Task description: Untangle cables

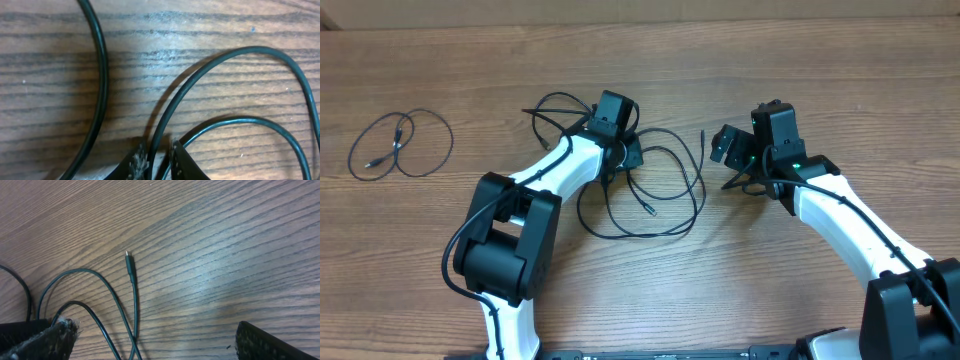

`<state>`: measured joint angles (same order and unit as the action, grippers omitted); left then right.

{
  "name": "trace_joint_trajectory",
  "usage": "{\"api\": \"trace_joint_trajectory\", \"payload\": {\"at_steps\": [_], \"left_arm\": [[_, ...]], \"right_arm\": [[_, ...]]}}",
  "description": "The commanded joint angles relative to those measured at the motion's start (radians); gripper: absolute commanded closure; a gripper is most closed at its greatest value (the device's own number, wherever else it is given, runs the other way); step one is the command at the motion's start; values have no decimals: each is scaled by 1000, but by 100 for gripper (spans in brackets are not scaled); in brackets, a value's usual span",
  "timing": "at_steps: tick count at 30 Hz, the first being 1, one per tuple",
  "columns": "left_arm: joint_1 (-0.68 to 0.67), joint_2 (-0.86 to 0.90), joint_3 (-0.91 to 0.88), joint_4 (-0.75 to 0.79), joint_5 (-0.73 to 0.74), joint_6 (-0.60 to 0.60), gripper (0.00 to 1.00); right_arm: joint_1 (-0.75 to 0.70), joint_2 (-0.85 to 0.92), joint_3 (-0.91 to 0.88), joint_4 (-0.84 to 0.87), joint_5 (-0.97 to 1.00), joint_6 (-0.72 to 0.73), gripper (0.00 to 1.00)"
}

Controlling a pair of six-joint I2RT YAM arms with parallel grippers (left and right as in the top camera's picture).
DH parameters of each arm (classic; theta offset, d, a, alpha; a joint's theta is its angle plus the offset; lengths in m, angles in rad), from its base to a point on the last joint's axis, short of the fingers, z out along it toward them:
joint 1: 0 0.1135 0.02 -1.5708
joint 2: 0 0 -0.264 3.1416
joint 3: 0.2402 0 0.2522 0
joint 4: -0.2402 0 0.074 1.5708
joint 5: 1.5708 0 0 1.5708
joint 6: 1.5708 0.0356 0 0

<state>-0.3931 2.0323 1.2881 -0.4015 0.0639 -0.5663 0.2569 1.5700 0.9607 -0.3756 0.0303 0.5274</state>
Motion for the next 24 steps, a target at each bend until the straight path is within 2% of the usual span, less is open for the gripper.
{"api": "trace_joint_trajectory", "payload": {"at_steps": [1, 6, 10, 15, 17, 19, 22, 24], "left_arm": [[-10, 58, -10, 3, -42, 20, 79], [-19, 109, -10, 48, -48, 21, 77], [-22, 156, -10, 72, -44, 20, 65], [-18, 158, -10, 46, -45, 20, 60], [-16, 158, -10, 33, -34, 30, 70], [-14, 158, -10, 48, 37, 130, 86], [-15, 158, -10, 50, 43, 145, 92], [-15, 158, -10, 49, 45, 145, 91]], "right_arm": [[3, -1, 1, 7, 10, 2, 0], [3, -1, 1, 7, 10, 2, 0], [3, -1, 1, 7, 10, 2, 0], [3, -1, 1, 7, 10, 2, 0], [3, -1, 1, 7, 10, 2, 0], [3, -1, 1, 7, 10, 2, 0], [3, -1, 1, 7, 10, 2, 0], [3, -1, 1, 7, 10, 2, 0]]}}
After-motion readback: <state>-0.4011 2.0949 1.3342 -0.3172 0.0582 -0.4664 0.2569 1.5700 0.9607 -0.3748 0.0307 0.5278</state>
